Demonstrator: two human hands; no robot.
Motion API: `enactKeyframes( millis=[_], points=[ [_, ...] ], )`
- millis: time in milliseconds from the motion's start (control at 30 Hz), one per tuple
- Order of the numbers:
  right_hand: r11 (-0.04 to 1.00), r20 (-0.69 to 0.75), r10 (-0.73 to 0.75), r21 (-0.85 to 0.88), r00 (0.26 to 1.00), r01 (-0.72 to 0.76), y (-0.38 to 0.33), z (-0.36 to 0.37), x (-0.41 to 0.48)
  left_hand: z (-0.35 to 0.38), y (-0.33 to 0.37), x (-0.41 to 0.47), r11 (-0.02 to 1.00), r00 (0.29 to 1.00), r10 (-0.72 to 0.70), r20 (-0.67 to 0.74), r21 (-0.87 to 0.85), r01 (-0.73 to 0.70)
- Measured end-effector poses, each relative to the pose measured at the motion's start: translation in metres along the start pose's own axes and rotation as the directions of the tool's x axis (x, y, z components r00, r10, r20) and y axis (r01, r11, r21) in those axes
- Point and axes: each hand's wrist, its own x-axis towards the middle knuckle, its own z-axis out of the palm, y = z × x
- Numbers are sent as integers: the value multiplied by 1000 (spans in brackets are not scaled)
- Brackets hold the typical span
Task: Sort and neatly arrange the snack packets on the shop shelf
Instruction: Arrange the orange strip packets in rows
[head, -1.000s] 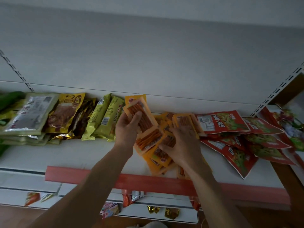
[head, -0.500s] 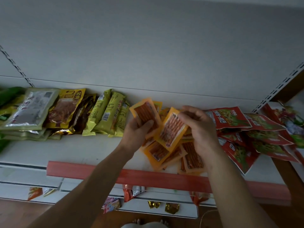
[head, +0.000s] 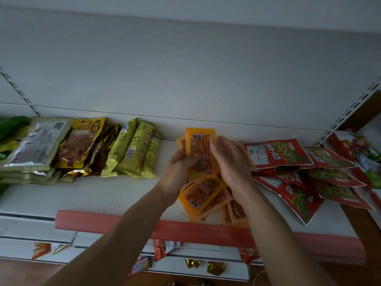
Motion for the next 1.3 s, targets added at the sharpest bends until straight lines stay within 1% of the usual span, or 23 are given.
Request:
enactKeyframes(
  millis=[33,100,167,233,300,367,433,500,600,667,767,833,900,967,1033,1100,1133,1167,1233,1300],
  points=[
    [1000,65,-19,-16,998,20,3,3,-2,1,2,1,1000,999,14,-32,-1,-15],
    [992,130,-91,-77,987,101,6,10,-5,3,3,2,997,996,63,-63,56,-59],
    [983,130,-148,-93,980,161,7,13,-6,4,5,4,992,994,90,-67,99,-83],
    [976,122,-202,-62,972,210,6,11,-7,2,8,6,989,991,113,-73,106,-105],
    [971,148,-221,-57,964,232,7,10,-6,0,11,9,984,984,147,-98,119,-135],
    [978,165,-192,-45,967,202,10,10,-3,3,10,9,984,983,154,-96,109,-143],
    [987,152,-154,-25,976,160,11,13,-1,6,9,9,987,988,137,-73,94,-130],
    [993,142,-110,51,984,104,12,14,-1,3,8,9,990,992,113,-56,92,-108],
    [979,96,22,200,995,-41,11,16,2,-4,4,7,989,993,97,-72,120,-87],
    [972,37,101,208,994,-107,11,20,8,-9,1,5,989,988,92,-123,126,-76],
    [978,45,116,172,992,-122,13,31,11,-18,-1,3,989,973,118,-198,115,-96],
    [985,59,99,135,993,-107,14,35,12,-22,-2,2,982,968,148,-203,147,-119],
    [995,48,26,99,999,-30,15,35,13,-23,-2,1,971,965,197,-176,171,-167],
    [994,43,-92,62,995,89,15,28,14,-22,-3,4,947,950,272,-154,218,-236],
    [979,67,-197,-43,978,200,19,19,15,-20,-7,6,924,940,317,-126,263,-276],
    [937,125,-251,-216,960,273,28,13,14,-17,-17,7,919,952,293,-93,303,-253],
    [915,156,-243,-291,957,279,33,11,13,-15,-23,6,917,963,254,-88,338,-211],
    [906,172,-224,-325,959,270,37,10,11,-14,-29,6,910,972,218,-90,379,-169],
    [914,155,-214,-317,964,254,40,10,9,-13,-32,5,895,978,188,-94,427,-131],
    [921,90,-215,-312,972,233,37,10,12,-12,-27,7,886,974,205,-98,441,-142]
  ],
)
